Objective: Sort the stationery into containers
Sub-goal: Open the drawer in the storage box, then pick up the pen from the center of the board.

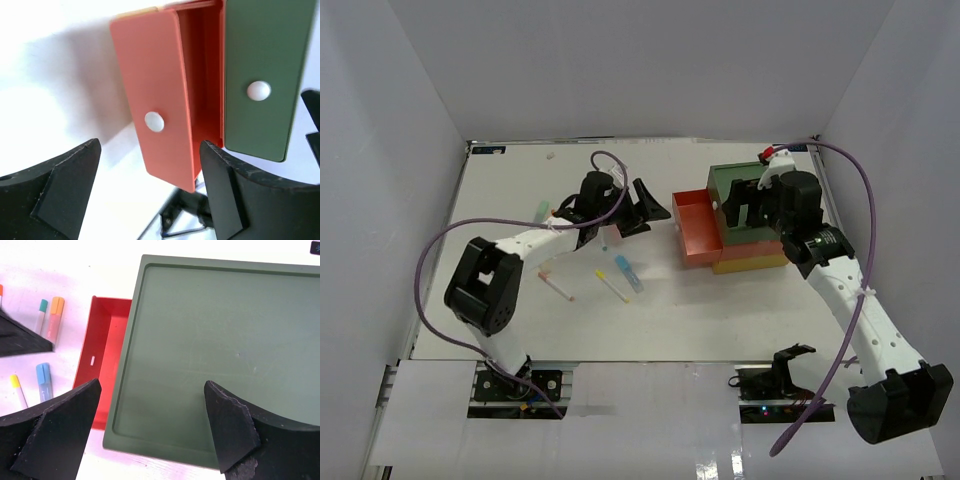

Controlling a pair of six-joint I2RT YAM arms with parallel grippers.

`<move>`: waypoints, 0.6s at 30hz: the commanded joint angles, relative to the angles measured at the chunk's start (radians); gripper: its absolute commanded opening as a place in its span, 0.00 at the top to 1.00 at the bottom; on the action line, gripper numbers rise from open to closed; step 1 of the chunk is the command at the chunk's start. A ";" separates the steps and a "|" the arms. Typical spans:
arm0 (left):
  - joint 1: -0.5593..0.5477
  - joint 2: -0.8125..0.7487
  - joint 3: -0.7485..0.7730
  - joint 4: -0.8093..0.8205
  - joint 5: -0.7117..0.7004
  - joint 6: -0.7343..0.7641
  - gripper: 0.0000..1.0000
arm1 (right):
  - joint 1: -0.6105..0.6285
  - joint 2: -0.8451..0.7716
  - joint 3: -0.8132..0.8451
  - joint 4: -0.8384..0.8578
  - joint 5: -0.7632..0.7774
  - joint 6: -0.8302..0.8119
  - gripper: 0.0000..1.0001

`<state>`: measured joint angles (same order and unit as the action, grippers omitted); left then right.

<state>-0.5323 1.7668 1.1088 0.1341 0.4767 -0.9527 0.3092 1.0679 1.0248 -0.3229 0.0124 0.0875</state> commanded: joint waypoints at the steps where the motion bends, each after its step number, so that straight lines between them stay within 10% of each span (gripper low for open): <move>1: 0.006 -0.188 0.016 -0.332 -0.275 0.140 0.07 | 0.001 -0.057 0.034 -0.019 -0.002 -0.020 0.10; 18: 0.081 -0.621 -0.355 -0.800 -0.872 -0.044 0.14 | 0.001 -0.250 -0.084 -0.015 -0.106 0.005 0.10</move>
<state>-0.4828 1.1793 0.7700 -0.5827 -0.2798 -0.9405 0.3088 0.8398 0.9478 -0.3573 -0.0605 0.0845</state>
